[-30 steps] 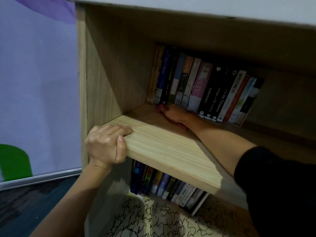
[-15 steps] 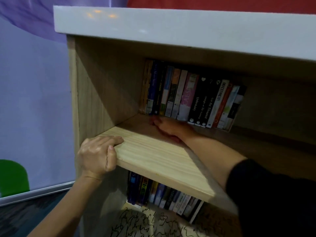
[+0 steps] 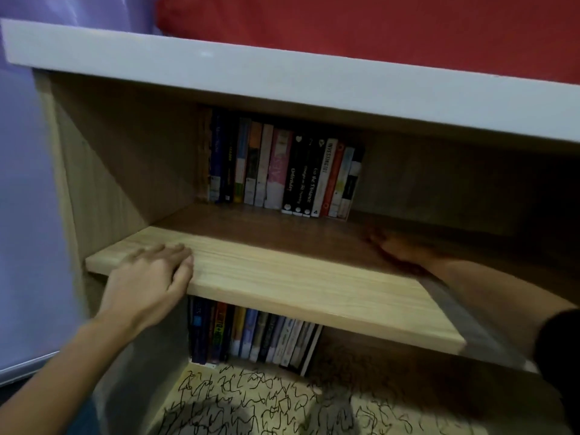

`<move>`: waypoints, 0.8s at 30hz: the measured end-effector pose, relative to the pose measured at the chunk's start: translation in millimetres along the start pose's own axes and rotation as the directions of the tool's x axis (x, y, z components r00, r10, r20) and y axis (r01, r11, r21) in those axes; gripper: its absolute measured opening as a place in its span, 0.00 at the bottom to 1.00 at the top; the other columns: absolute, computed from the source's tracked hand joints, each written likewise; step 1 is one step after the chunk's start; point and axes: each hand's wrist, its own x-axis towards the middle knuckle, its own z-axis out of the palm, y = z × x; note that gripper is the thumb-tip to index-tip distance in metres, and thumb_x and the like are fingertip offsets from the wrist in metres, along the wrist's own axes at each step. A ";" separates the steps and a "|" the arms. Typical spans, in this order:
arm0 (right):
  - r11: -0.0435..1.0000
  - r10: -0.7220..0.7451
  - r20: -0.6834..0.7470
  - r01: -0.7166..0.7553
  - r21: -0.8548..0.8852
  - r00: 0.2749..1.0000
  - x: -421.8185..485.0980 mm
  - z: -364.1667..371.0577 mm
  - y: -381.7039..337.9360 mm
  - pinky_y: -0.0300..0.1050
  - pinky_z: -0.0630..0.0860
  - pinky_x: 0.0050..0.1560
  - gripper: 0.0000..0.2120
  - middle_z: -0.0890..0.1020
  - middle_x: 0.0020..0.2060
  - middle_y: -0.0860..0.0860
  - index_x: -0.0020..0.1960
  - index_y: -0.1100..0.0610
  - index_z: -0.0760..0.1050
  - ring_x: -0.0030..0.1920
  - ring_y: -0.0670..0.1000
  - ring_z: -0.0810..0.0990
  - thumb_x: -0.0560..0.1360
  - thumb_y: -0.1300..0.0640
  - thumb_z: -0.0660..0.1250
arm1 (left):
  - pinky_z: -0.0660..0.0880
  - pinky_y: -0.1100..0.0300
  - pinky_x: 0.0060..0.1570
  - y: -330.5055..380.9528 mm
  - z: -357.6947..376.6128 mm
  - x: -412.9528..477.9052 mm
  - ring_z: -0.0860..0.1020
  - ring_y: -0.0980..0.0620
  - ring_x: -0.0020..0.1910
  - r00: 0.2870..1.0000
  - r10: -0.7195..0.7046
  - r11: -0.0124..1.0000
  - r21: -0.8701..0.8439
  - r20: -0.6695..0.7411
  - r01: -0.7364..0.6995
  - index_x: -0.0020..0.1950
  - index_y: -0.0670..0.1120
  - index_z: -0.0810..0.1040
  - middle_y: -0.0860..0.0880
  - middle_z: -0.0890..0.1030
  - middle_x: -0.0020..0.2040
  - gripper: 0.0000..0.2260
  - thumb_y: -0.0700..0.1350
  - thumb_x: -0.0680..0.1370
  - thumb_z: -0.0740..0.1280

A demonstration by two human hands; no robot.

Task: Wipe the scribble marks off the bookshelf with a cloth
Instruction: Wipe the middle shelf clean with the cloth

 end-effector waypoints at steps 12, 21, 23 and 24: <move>0.928 -0.373 0.290 0.350 0.128 0.881 -26.6 13.3 -27.7 0.42 0.67 0.64 0.21 0.74 0.66 0.46 0.70 0.44 0.67 0.64 0.48 0.74 0.80 0.40 0.53 | 0.73 0.56 0.37 48.6 57.8 0.6 0.84 0.46 0.40 0.787 0.194 0.978 0.051 -0.586 -0.203 0.44 0.41 0.85 0.46 0.85 0.39 0.22 0.44 0.80 0.52; 0.971 -0.226 0.086 0.218 0.094 0.970 17.6 31.6 -82.6 0.51 0.74 0.58 0.19 0.78 0.55 0.54 0.67 0.50 0.68 0.53 0.55 0.78 0.83 0.44 0.49 | 0.70 0.56 0.34 46.6 62.9 3.5 0.84 0.46 0.38 0.712 0.219 0.969 0.065 -0.668 -0.237 0.43 0.41 0.85 0.47 0.85 0.39 0.23 0.44 0.80 0.51; 0.924 -0.382 0.230 0.359 0.134 0.895 -19.6 31.4 -77.1 0.49 0.69 0.66 0.21 0.76 0.62 0.53 0.73 0.45 0.60 0.60 0.55 0.76 0.83 0.43 0.49 | 0.68 0.57 0.36 46.6 62.3 2.5 0.84 0.46 0.39 0.711 0.226 0.968 0.074 -0.666 -0.238 0.43 0.41 0.85 0.46 0.85 0.39 0.23 0.44 0.80 0.51; 0.905 -0.423 0.268 0.392 0.162 0.866 -31.5 26.9 -64.5 0.39 0.63 0.67 0.21 0.72 0.65 0.48 0.75 0.47 0.57 0.65 0.51 0.71 0.83 0.46 0.50 | 0.68 0.57 0.36 46.4 62.6 2.0 0.84 0.45 0.39 0.715 0.235 0.967 0.080 -0.658 -0.244 0.44 0.41 0.85 0.46 0.85 0.39 0.23 0.44 0.81 0.50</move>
